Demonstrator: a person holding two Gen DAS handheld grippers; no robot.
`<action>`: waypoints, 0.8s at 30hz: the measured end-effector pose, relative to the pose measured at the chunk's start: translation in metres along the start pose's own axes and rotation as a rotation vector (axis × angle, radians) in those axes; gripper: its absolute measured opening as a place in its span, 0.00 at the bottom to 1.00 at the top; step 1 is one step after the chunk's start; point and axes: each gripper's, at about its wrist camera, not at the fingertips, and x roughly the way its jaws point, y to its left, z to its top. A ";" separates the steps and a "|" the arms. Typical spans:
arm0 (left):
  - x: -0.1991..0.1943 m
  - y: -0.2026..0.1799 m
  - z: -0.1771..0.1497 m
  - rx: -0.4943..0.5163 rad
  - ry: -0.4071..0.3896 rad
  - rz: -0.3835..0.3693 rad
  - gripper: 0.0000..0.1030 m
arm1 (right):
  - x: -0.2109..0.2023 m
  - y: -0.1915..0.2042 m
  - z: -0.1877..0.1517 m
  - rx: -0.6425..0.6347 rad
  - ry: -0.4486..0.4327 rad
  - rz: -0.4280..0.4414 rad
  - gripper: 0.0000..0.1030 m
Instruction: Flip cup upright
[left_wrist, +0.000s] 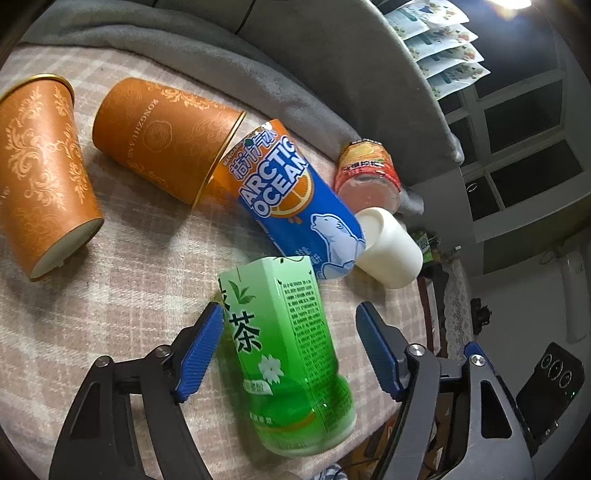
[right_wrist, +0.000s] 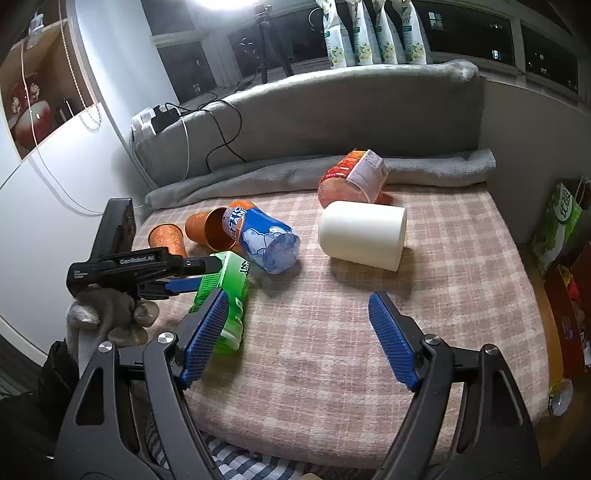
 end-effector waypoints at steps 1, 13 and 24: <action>0.001 0.001 0.000 -0.002 0.002 0.002 0.68 | 0.000 0.000 0.000 -0.001 -0.001 -0.002 0.78; 0.008 0.000 0.001 0.009 0.012 0.000 0.50 | -0.002 -0.004 -0.002 0.016 -0.017 -0.032 0.78; -0.009 -0.027 -0.008 0.114 -0.079 0.026 0.38 | -0.002 -0.007 -0.003 0.028 -0.023 -0.037 0.78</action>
